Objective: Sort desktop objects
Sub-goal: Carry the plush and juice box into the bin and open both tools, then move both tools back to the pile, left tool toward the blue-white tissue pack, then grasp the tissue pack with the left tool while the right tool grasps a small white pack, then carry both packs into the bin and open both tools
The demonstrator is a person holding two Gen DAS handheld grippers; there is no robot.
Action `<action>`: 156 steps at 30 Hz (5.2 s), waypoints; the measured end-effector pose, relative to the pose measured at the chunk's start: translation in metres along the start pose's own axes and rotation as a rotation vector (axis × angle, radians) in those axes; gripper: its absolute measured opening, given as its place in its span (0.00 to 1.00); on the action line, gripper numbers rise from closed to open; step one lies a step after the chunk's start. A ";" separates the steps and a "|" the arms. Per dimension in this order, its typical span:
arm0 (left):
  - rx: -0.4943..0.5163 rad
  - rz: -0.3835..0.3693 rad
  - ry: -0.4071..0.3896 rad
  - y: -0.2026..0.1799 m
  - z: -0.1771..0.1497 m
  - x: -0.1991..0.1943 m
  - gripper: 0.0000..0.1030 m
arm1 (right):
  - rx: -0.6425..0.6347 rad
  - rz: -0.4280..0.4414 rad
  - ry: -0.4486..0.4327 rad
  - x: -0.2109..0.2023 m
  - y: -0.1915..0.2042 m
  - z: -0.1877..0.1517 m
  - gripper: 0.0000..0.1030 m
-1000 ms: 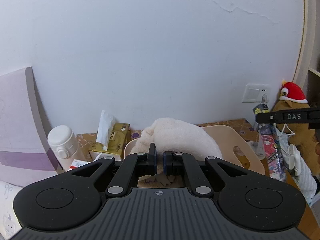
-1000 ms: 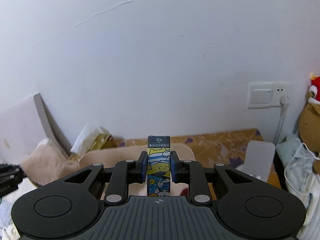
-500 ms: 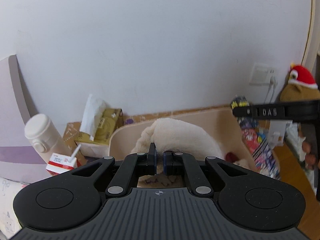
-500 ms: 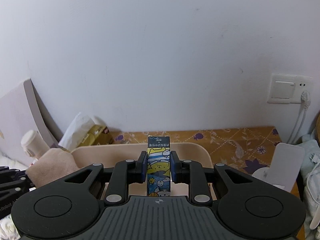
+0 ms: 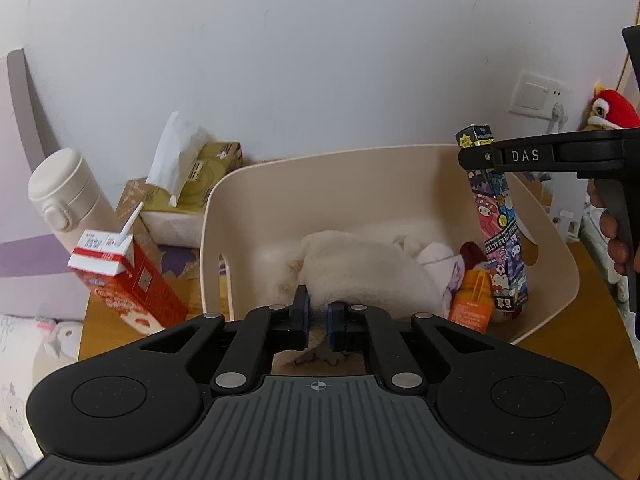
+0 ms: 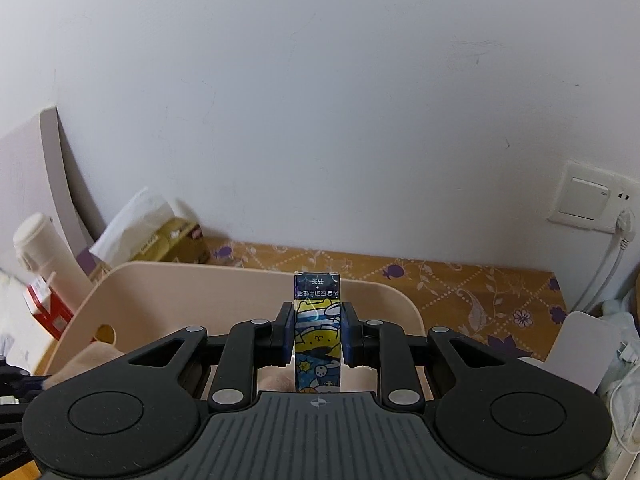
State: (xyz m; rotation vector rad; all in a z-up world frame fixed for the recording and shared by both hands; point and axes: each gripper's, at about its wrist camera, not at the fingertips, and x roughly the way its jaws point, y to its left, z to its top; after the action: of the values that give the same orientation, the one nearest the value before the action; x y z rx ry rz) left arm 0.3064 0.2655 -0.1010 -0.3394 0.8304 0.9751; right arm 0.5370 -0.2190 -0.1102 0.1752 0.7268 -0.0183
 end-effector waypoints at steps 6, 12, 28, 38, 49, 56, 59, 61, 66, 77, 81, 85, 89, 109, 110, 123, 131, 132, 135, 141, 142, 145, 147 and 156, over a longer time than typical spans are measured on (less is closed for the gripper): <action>-0.103 0.009 0.031 0.011 -0.006 -0.007 0.71 | 0.052 0.022 0.010 -0.013 -0.001 -0.008 0.53; -0.118 0.032 0.043 0.023 -0.018 -0.017 0.73 | 0.077 -0.002 0.007 -0.035 -0.001 -0.020 0.97; -0.160 0.020 0.108 0.043 -0.066 -0.051 0.77 | 0.040 -0.087 0.047 -0.092 0.020 -0.078 1.00; -0.199 -0.008 0.171 0.037 -0.108 -0.049 0.77 | 0.062 -0.146 0.125 -0.096 0.029 -0.123 1.00; -0.217 0.035 0.248 0.040 -0.119 -0.022 0.77 | 0.109 -0.130 0.192 -0.081 0.029 -0.140 1.00; -0.360 0.073 0.250 0.057 -0.112 -0.003 0.77 | 0.069 -0.088 0.249 -0.062 0.042 -0.141 1.00; -0.401 0.079 0.276 0.062 -0.111 0.008 0.77 | 0.045 -0.073 0.282 -0.052 0.045 -0.141 1.00; -0.416 0.087 0.286 0.063 -0.111 0.015 0.77 | 0.034 -0.072 0.293 -0.046 0.045 -0.140 1.00; -0.412 0.100 0.321 0.061 -0.113 0.029 0.77 | 0.020 -0.091 0.329 -0.032 0.041 -0.141 1.00; -0.425 0.113 0.333 0.061 -0.111 0.047 0.77 | 0.013 -0.087 0.356 -0.018 0.035 -0.146 1.00; -0.396 0.125 0.319 0.058 -0.110 0.048 0.77 | 0.004 -0.080 0.346 -0.018 0.034 -0.146 1.00; -0.371 0.123 0.306 0.057 -0.112 0.046 0.76 | -0.002 -0.074 0.336 -0.017 0.034 -0.145 0.90; -0.341 0.130 0.296 0.055 -0.113 0.043 0.60 | 0.014 -0.065 0.328 -0.018 0.034 -0.144 0.82; -0.262 0.071 0.247 0.054 -0.134 0.006 0.45 | 0.124 -0.064 0.290 -0.048 0.028 -0.156 0.17; -0.265 0.071 0.243 0.056 -0.135 0.003 0.45 | 0.132 -0.066 0.283 -0.051 0.028 -0.156 0.17; -0.251 0.069 0.162 0.064 -0.133 -0.039 0.45 | 0.185 -0.105 0.206 -0.097 0.022 -0.164 0.17; -0.254 0.032 0.129 0.059 -0.122 -0.059 0.45 | 0.197 -0.112 0.140 -0.129 0.023 -0.159 0.17; -0.250 0.029 0.120 0.058 -0.120 -0.061 0.45 | 0.188 -0.113 0.130 -0.132 0.023 -0.157 0.17; -0.238 0.021 0.097 0.055 -0.112 -0.070 0.45 | 0.185 -0.115 0.100 -0.142 0.022 -0.150 0.17; -0.242 0.021 0.057 0.054 -0.097 -0.083 0.45 | 0.197 -0.110 0.043 -0.155 0.017 -0.131 0.17; -0.239 0.021 0.049 0.054 -0.093 -0.085 0.45 | 0.196 -0.108 0.035 -0.157 0.016 -0.128 0.17; -0.232 0.029 0.013 0.053 -0.081 -0.090 0.45 | 0.206 -0.101 0.007 -0.162 0.011 -0.117 0.17; -0.233 0.028 -0.009 0.053 -0.071 -0.093 0.45 | 0.200 -0.106 -0.015 -0.163 0.008 -0.107 0.17; -0.197 0.024 -0.079 0.040 -0.023 -0.090 0.45 | 0.158 -0.089 -0.095 -0.158 0.002 -0.062 0.17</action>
State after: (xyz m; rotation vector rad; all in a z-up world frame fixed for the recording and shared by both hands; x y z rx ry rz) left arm 0.2361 0.2199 -0.0451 -0.4578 0.6689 1.0896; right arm 0.3782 -0.2135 -0.0512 0.2911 0.6376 -0.1682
